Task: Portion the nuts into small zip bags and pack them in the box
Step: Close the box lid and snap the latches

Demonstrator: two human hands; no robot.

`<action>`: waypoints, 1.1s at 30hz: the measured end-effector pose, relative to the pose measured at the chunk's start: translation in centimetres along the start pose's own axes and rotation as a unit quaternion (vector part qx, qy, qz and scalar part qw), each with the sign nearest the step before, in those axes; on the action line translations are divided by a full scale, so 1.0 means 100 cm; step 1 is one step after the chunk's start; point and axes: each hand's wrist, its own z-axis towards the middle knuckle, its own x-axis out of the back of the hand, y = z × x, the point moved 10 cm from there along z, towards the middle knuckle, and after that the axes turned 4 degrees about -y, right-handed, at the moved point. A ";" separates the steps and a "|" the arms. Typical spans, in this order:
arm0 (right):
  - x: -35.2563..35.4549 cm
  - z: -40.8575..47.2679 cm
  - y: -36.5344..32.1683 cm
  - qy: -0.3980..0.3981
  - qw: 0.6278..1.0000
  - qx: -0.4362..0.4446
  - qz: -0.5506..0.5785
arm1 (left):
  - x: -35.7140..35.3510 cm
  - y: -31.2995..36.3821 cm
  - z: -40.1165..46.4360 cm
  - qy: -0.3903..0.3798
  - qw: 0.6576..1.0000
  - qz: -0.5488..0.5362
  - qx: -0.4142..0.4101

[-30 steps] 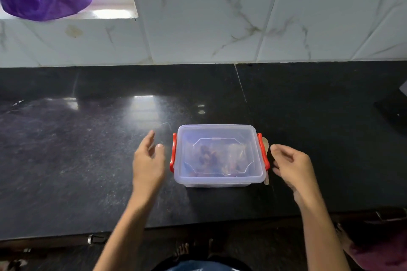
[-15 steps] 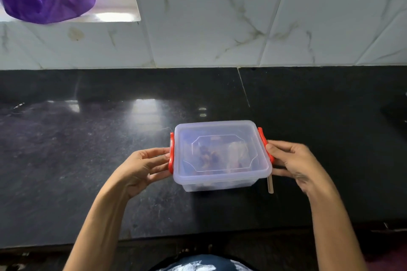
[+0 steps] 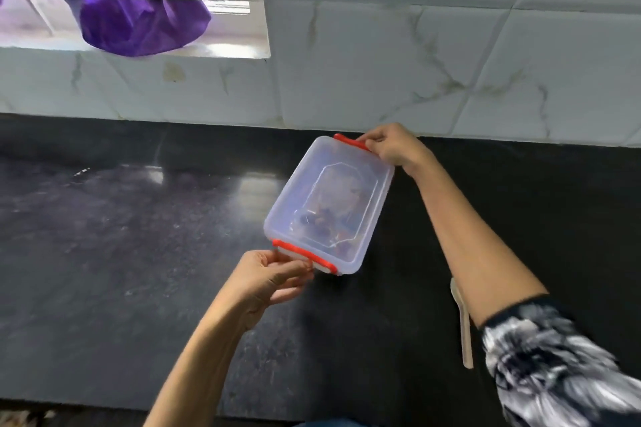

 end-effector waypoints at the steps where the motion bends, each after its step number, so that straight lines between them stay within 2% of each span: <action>1: -0.011 0.011 -0.006 -0.018 1.000 0.005 -0.018 | -0.002 -0.006 0.003 0.004 1.000 -0.018 0.013; 6: -0.062 0.048 -0.014 -0.072 0.994 0.007 -0.080 | -0.006 -0.034 0.016 0.036 0.991 -0.101 0.075; 22: -0.087 0.072 0.005 -0.064 0.996 -0.001 -0.065 | 0.005 -0.038 0.027 0.046 0.991 -0.064 0.103; 25: -0.079 0.065 0.003 -0.059 0.998 0.011 -0.033 | 0.003 -0.037 0.020 0.015 0.993 0.001 0.120; 28: -0.042 0.039 0.004 0.007 0.998 0.035 0.046 | 0.003 -0.037 0.010 -0.029 0.986 0.106 0.125; 31: 0.002 -0.008 0.025 0.066 0.990 0.045 0.113 | -0.012 -0.037 0.004 -0.064 0.978 0.164 0.108; 33: 0.022 -0.043 0.055 0.085 0.987 0.019 0.134 | -0.037 -0.037 0.005 -0.092 0.975 0.186 0.086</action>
